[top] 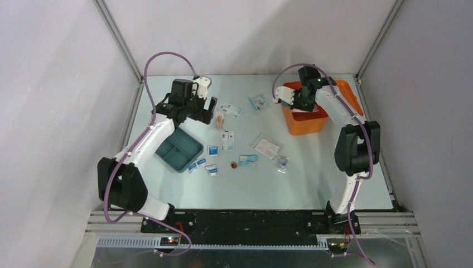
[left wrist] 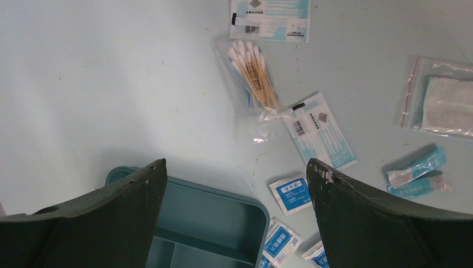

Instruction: Organize the medicine kit

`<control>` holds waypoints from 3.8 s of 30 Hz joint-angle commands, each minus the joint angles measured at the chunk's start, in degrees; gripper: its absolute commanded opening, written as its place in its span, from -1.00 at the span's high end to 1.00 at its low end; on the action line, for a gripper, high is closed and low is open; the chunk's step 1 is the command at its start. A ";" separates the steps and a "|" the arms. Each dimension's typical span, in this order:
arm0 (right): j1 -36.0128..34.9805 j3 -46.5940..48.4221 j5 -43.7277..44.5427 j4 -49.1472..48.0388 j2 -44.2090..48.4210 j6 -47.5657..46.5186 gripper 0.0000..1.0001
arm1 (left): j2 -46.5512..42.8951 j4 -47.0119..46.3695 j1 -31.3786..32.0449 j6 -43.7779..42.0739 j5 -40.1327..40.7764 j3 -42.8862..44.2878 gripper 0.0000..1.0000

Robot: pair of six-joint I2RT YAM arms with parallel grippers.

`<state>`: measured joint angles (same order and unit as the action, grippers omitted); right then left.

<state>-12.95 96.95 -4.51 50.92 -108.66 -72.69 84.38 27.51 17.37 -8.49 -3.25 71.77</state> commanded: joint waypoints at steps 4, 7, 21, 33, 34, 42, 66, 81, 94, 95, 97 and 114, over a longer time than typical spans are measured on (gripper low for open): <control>-0.71 0.18 4.45 -0.45 -3.00 -1.89 1.00 | -0.01 -1.54 0.13 0.48 -0.53 1.14 -0.99; -0.86 1.90 6.65 0.83 -5.26 -2.34 1.00 | 0.14 -1.54 0.11 0.41 -0.45 1.17 -0.99; -0.66 0.75 9.40 -2.76 -10.05 -4.77 1.00 | 0.43 -1.49 -0.02 0.06 0.33 1.34 -0.99; -0.84 4.30 5.57 6.35 -7.88 -2.87 0.93 | 0.70 -1.49 -0.22 0.28 0.03 1.19 -0.99; -0.89 4.21 5.57 7.15 -7.44 -2.84 0.97 | 0.75 -1.49 -0.22 0.46 -0.22 1.23 -0.99; -1.61 2.59 8.58 5.50 -8.54 -0.60 0.77 | 1.57 -1.49 -0.27 0.97 -0.89 2.05 -0.99; -5.34 18.76 -4.12 10.17 -2.83 19.52 0.18 | 0.98 -1.46 -0.47 0.53 -1.15 0.64 -0.99; -15.96 1.07 -15.97 5.08 -5.41 41.21 0.16 | -4.70 -0.62 -2.40 0.60 -0.82 -3.35 -0.99; -14.31 -6.83 -6.52 2.79 -10.14 39.94 0.15 | -6.30 -0.70 -2.51 1.13 -1.49 -5.15 -0.99; -14.23 -6.61 -6.54 3.21 -10.93 39.96 0.17 | -6.30 -0.75 -2.51 1.17 -1.50 -5.15 -0.99; -14.21 -6.71 -7.27 3.40 -11.48 39.31 0.22 | -6.33 -0.74 -2.51 1.19 -1.64 -5.09 -0.99; -15.84 -6.72 -4.74 2.63 -14.98 37.41 0.66 | -4.43 -1.48 -2.51 2.51 -2.79 -4.10 -0.99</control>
<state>-28.36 90.15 -10.41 54.48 -120.44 -34.89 80.18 27.55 15.07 -7.27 -4.99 66.32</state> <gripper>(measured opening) 0.242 0.996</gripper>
